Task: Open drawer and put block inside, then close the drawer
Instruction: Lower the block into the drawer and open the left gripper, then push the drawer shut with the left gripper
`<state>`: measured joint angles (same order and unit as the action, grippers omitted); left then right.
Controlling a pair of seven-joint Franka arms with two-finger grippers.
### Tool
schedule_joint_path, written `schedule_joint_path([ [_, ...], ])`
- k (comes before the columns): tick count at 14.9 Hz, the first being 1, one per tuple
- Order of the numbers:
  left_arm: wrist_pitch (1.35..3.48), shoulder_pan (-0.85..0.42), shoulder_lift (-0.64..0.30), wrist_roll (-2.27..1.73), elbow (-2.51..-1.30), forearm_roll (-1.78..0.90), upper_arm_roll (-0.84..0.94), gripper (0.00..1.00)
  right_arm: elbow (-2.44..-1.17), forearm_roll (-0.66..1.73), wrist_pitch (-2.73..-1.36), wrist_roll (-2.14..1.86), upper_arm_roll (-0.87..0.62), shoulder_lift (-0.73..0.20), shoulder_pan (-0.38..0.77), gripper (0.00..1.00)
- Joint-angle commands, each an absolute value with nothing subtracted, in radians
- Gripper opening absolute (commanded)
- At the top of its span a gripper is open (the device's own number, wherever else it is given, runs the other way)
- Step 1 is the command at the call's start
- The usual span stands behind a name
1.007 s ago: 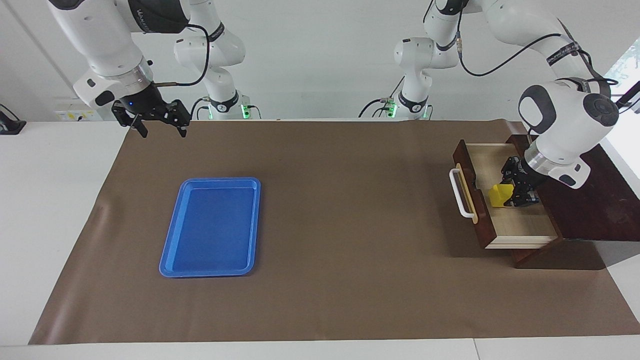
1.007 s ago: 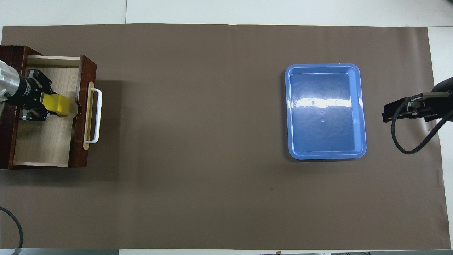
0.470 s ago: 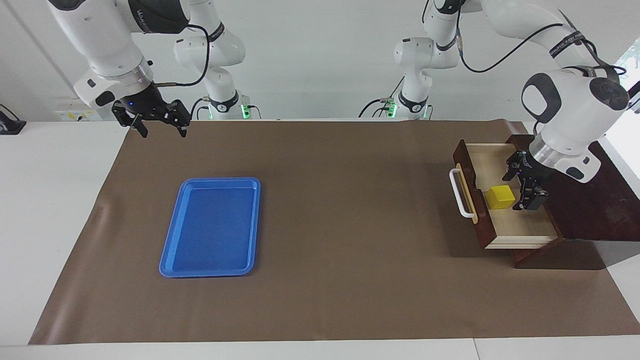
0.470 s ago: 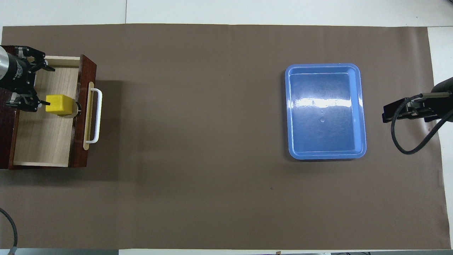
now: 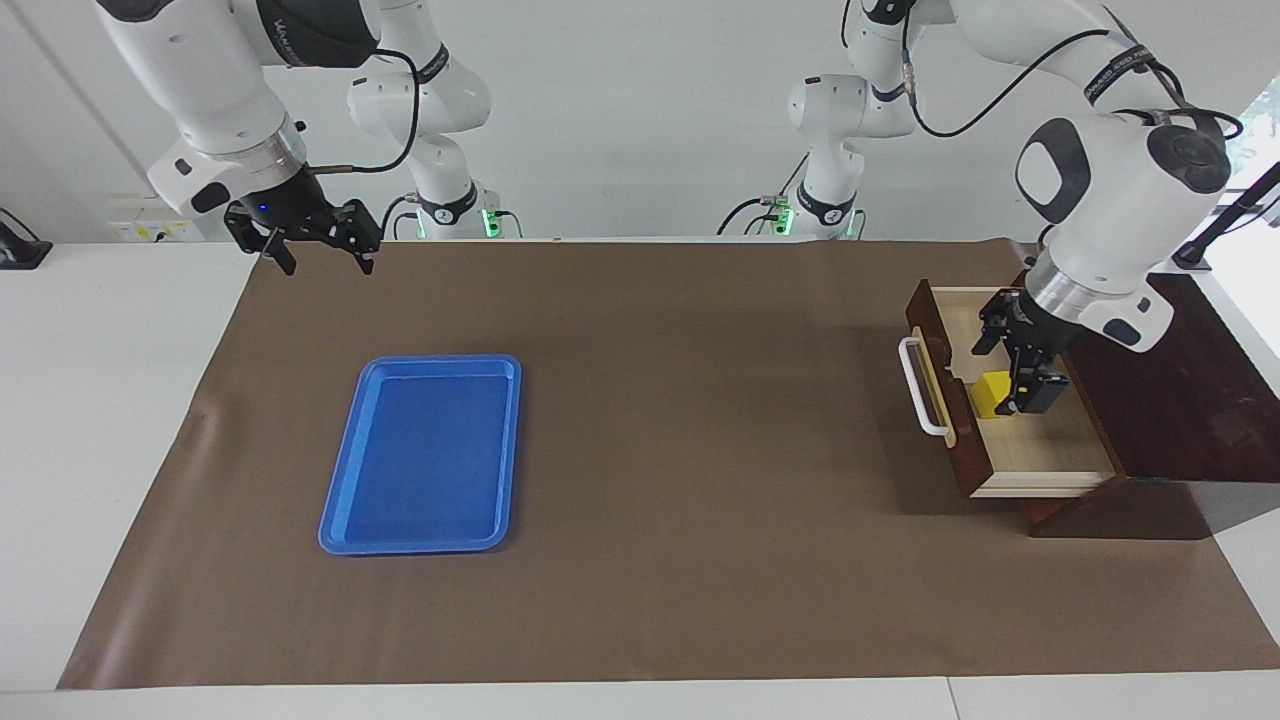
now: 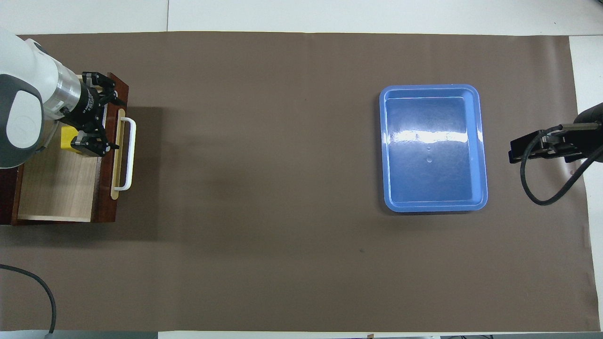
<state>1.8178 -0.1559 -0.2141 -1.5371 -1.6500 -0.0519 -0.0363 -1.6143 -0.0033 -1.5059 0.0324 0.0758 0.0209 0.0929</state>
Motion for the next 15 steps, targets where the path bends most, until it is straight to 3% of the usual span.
schedule_joint_path([
  [1, 1.856, -0.169, -0.176, -1.545, -1.738, -0.045, -0.044, 1.0, -1.628, -0.017, -1.497, 0.014, 0.064, 0.034, 0.078, 1.0],
  [7, 1.927, -0.164, -0.173, -1.526, -1.772, -0.008, -0.049, 1.0, -1.626, -0.017, -1.5, 0.014, 0.063, 0.034, 0.08, 1.0],
  [15, 1.934, -0.161, -0.178, -1.356, -1.763, -0.008, -0.201, 1.0, -1.628, -0.017, -1.502, 0.015, 0.063, 0.034, 0.081, 1.0],
])
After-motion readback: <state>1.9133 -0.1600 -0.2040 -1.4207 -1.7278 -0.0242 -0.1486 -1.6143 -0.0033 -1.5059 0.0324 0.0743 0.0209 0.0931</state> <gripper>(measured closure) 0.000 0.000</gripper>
